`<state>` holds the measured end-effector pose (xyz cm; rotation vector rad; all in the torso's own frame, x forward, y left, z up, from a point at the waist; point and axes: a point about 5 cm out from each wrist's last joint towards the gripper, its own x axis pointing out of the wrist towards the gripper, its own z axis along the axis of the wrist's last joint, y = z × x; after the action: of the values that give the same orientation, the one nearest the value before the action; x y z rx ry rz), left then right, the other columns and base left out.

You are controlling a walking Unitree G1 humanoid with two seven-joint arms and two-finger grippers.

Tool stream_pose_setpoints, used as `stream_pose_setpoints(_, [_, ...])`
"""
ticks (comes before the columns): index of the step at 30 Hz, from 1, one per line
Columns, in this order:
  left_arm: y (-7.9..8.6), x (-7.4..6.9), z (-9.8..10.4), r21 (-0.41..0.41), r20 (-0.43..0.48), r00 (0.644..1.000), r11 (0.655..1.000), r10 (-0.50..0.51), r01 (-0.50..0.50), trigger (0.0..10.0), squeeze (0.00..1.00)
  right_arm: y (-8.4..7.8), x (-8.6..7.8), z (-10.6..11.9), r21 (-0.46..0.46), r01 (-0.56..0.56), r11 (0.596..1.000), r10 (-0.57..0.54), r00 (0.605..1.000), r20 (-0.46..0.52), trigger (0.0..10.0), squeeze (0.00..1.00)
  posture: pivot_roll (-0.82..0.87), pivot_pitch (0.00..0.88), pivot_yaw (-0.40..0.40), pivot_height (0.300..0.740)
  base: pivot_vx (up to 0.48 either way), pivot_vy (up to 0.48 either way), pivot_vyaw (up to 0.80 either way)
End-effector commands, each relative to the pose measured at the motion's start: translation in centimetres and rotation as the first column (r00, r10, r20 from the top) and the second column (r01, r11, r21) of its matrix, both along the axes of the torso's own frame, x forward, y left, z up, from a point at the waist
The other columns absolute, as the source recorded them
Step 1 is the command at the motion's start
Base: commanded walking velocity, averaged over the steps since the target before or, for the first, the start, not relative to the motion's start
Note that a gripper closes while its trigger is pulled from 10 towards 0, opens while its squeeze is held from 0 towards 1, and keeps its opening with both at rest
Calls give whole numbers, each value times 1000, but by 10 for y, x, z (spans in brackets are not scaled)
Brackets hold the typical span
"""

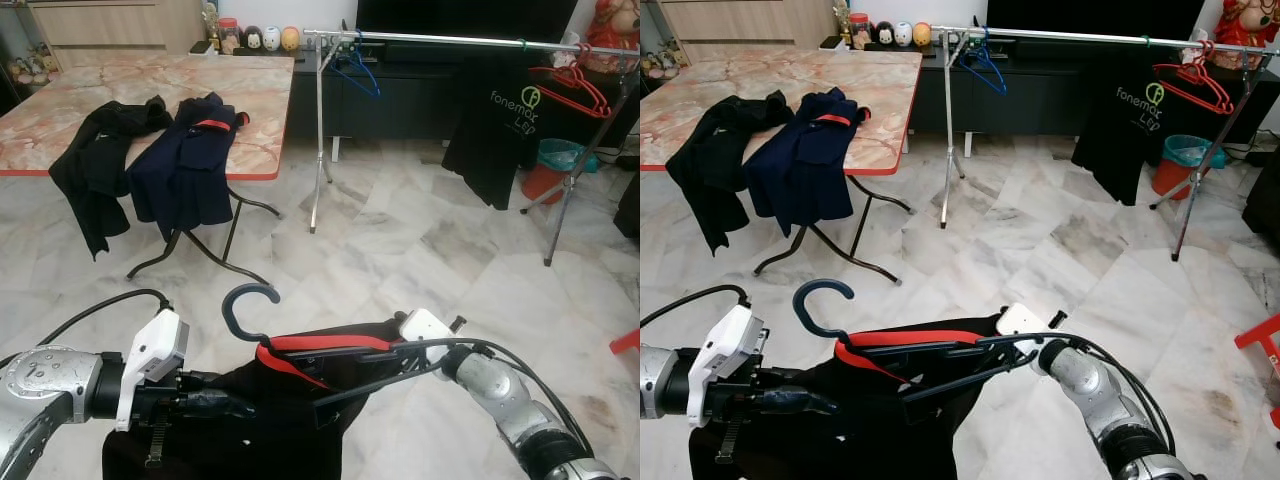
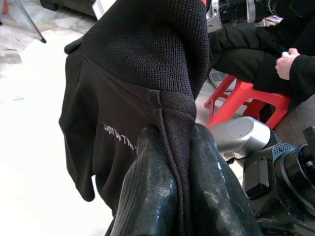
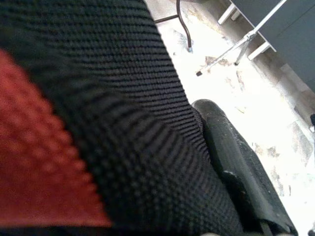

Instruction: Hang hanger

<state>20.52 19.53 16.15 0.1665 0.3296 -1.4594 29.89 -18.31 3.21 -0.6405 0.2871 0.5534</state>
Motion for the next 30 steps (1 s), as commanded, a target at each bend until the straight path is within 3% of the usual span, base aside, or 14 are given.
stream_pose_setpoints(1, [3,0,16,-33,60,998,999,-12,14,10000,0,-22,-3,-6,-2,129,992,-129,991,-30,0,0,101,0,-28,740,0,0,0])
stream_pose_setpoints(6, [0,4,26,-133,80,997,991,10,0,10000,0,-22,-5,-10,0,143,990,-143,989,-47,0,0,100,0,-29,740,0,0,0])
stream_pose_setpoints(8, [-3,6,33,-209,95,995,978,30,-9,10000,0,-19,-8,-14,2,144,990,-144,988,-59,0,0,101,0,-29,740,0,0,0])
stream_pose_setpoints(14, [-8,13,41,-320,108,991,946,84,-46,10000,0,-16,-11,-19,10,149,989,-148,986,-76,0,0,100,0,-27,740,0,0,0])
stream_pose_setpoints(18, [-12,34,42,-354,157,949,913,273,-204,10000,0,-14,-14,-23,15,147,989,-145,985,-89,0,0,104,0,-27,740,0,0,0])
stream_pose_setpoints(20, [-18,47,37,-330,187,910,896,370,-297,10000,0,-12,-14,-22,18,146,989,-144,986,-86,8471,0,105,0,-27,740,0,0,0])
stream_pose_setpoints(21, [-21,51,34,-319,196,894,888,403,-331,10000,0,-12,-14,-23,19,149,989,-147,985,-86,10000,0,105,0,-26,740,0,0,0])
stream_pose_setpoints(23, [-29,56,26,-277,220,870,884,440,-377,10000,0,-12,-15,-23,24,154,988,-152,985,-79,10000,0,98,0,-24,740,0,0,0])
stream_pose_setpoints(26, [-38,58,19,-271,213,867,880,451,-391,10000,0,-9,-15,-20,62,155,986,-151,986,-69,10000,0,90,0,-20,740,0,0,0])
stream_pose_setpoints(27, [-42,58,18,-276,206,870,879,448,-388,10000,0,-8,-15,-20,78,153,985,-148,987,-70,10000,706,89,0,-19,740,0,0,0])
stream_pose_setpoints(28, [-46,57,17,-277,201,873,880,445,-385,10000,0,-6,-16,-20,94,151,984,-144,987,-73,10000,1000,89,0,-19,740,0,0,0])
stream_pose_setpoints(30, [-51,57,13,-264,202,877,887,436,-380,10000,0,-4,-16,-19,102,143,984,-137,988,-68,10000,1000,89,0,-19,740,0,0,0])
